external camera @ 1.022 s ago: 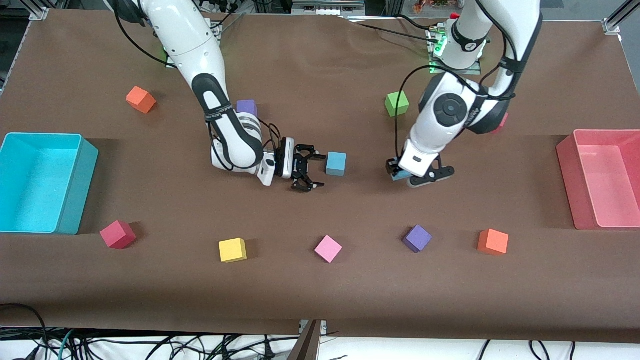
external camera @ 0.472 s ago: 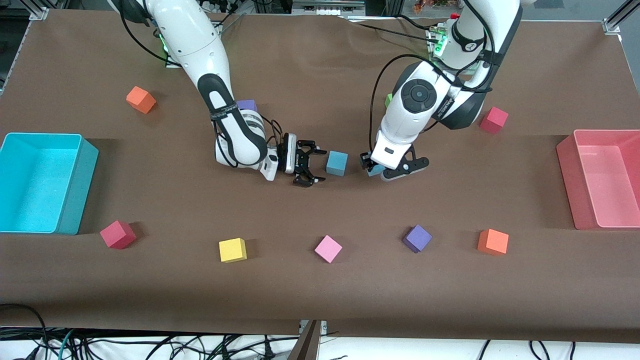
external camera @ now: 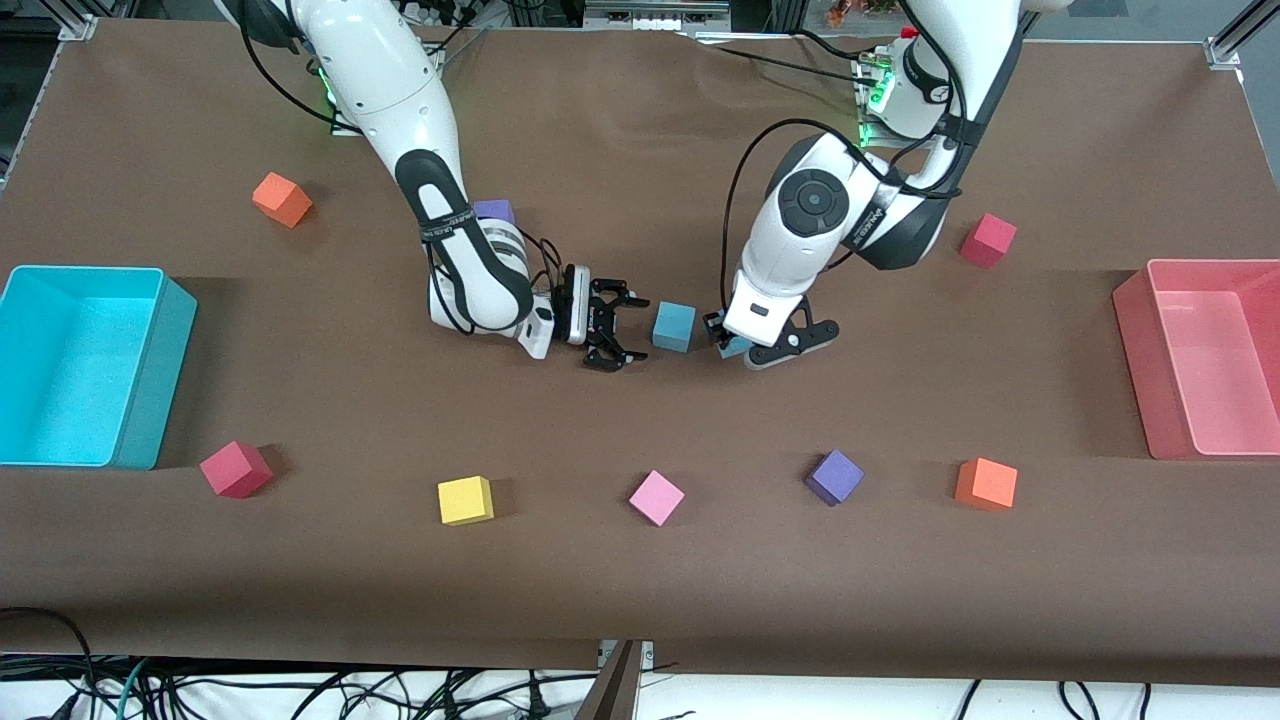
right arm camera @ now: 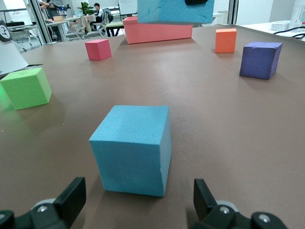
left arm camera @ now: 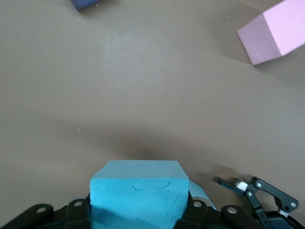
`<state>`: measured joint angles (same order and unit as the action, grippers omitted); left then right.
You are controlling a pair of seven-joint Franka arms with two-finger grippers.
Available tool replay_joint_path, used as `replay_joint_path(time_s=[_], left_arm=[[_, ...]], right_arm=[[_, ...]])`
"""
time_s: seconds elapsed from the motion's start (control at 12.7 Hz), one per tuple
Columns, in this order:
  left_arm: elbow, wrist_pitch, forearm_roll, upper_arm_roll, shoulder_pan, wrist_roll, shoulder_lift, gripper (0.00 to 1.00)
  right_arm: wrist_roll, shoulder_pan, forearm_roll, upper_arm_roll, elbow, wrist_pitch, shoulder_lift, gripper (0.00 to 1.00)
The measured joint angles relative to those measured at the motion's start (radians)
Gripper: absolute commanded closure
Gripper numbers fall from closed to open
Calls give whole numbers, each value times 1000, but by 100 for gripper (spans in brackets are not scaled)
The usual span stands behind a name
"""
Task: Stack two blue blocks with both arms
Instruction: 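Lift the second blue cube with the left gripper toward the first cube, then lower the held blue cube onto the first cube and open the left gripper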
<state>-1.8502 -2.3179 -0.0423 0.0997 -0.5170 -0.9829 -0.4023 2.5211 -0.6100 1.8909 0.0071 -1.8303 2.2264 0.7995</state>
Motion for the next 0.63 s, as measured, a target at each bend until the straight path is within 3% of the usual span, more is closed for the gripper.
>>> replay_joint_path(time_s=[0.63], left_arm=[[75,-1,82,0,-121,-174,-135,98]], right_arm=[[2,0,2,0,1,0,0,0]])
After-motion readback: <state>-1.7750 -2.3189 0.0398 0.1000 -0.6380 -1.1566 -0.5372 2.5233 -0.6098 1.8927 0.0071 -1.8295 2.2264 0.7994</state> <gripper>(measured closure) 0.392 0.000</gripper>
